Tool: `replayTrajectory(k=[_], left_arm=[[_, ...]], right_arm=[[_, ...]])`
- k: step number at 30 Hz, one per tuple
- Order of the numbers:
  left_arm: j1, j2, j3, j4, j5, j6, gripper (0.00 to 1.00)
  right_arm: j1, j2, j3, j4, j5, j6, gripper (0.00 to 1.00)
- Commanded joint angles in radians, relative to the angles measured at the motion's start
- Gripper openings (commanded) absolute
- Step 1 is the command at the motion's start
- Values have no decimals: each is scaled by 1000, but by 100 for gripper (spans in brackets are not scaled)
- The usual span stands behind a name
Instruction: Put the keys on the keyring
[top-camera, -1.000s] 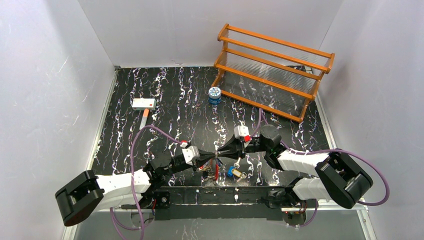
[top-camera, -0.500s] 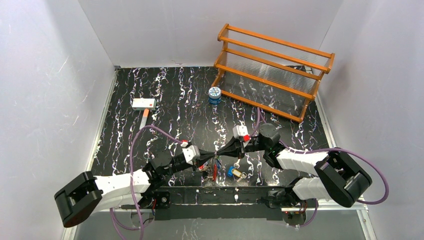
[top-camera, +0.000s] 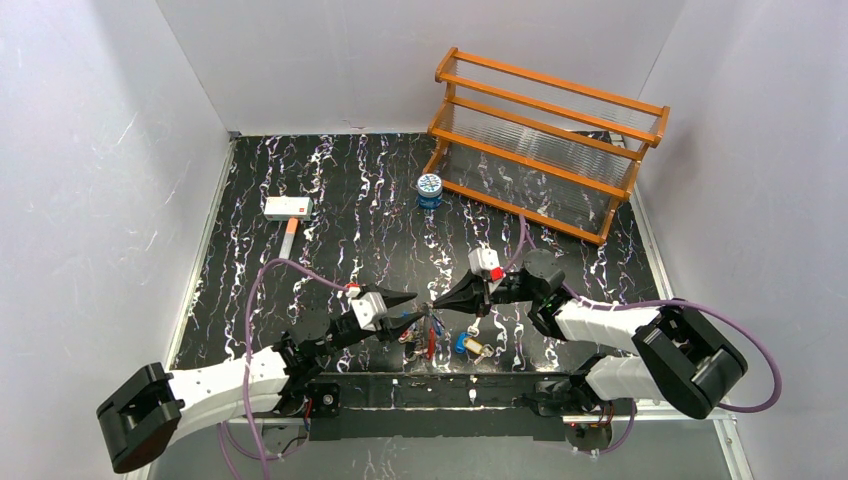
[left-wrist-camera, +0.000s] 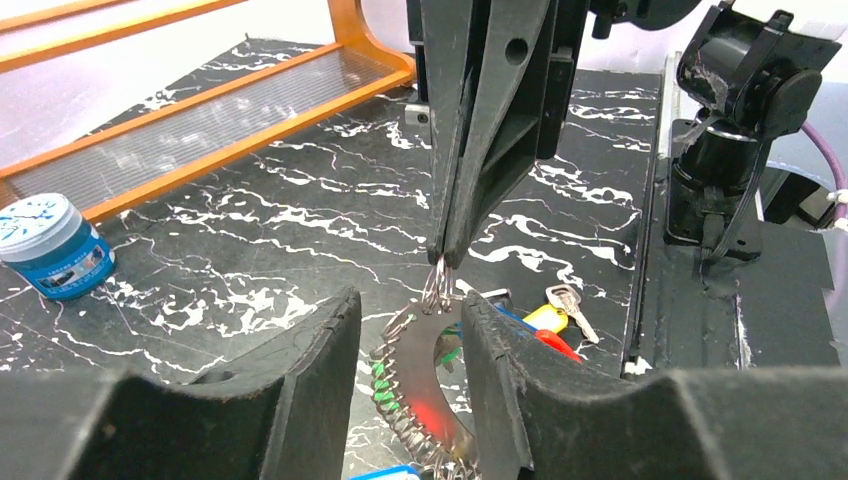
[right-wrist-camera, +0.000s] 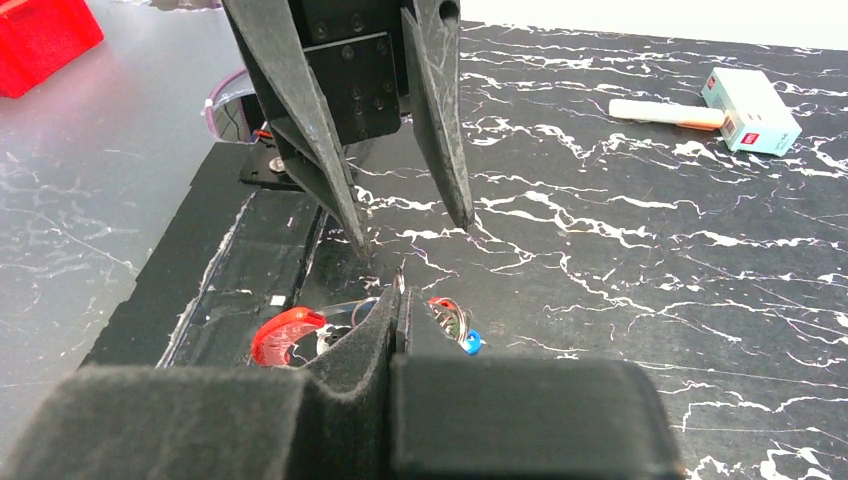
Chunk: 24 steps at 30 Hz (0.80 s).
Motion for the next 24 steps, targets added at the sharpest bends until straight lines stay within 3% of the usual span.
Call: replayTrajectory(k=[1,24], left_arm=[[-5,14,-7,-12,-3,-4,38],[-12,132,65,25,61,-1,20]], right_arm=[[5,-28,2,81,2,29,1],[7,-7,8,97,-6,44,1]])
